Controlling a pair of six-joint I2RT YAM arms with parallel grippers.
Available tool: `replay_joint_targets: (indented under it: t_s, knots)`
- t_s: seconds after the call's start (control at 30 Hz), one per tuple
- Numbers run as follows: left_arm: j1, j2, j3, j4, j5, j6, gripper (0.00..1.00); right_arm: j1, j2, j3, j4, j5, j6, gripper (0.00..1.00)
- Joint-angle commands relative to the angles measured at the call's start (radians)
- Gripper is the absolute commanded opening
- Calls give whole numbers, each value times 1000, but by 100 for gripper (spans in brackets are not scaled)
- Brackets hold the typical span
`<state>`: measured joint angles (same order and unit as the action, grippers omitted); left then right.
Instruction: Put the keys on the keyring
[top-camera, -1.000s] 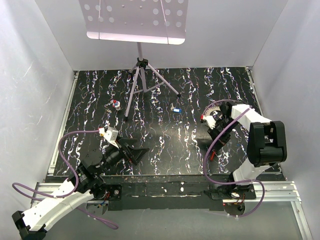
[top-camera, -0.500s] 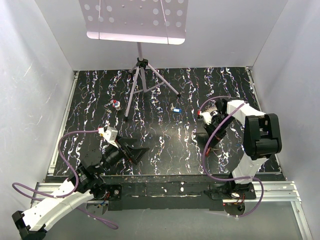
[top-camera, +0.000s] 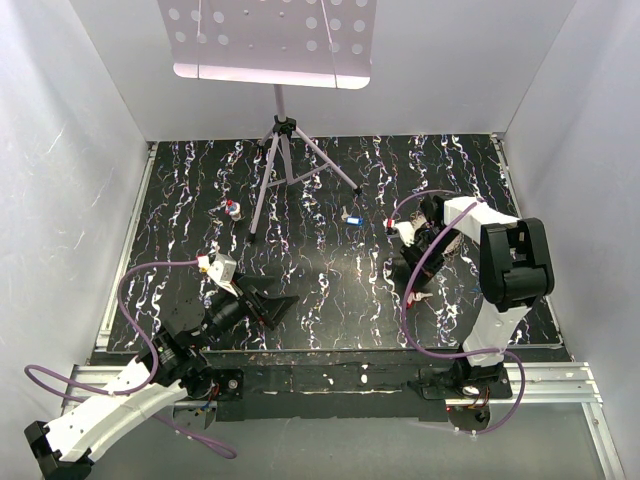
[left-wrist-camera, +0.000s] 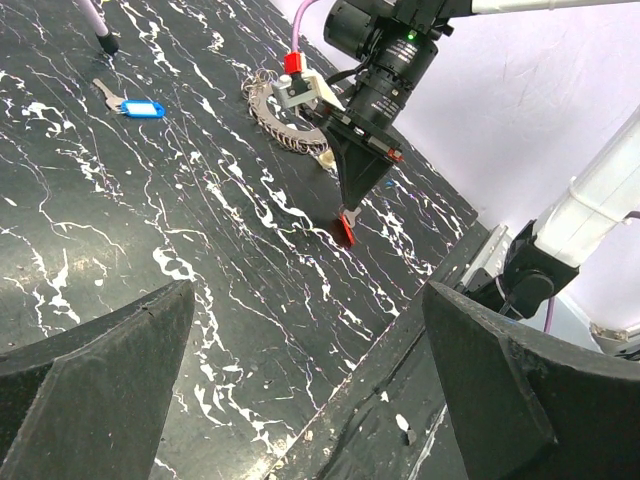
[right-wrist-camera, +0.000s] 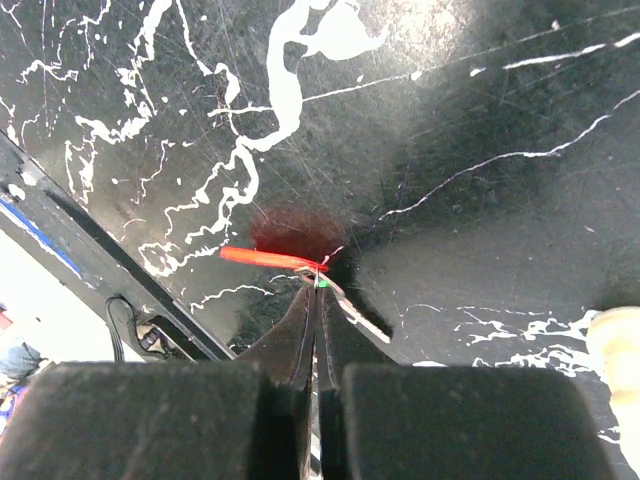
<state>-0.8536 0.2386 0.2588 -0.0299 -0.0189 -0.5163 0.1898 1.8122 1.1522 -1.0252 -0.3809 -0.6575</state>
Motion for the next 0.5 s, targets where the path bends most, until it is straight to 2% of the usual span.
replay_joint_targets:
  t_s: [0.0, 0.47]
  knots:
    - [4, 5, -3, 2, -12, 13, 98, 11, 16, 37, 10, -19, 16, 1]
    - [2, 4, 0, 4, -12, 16, 98, 20, 6, 32, 36, -46, 58, 1]
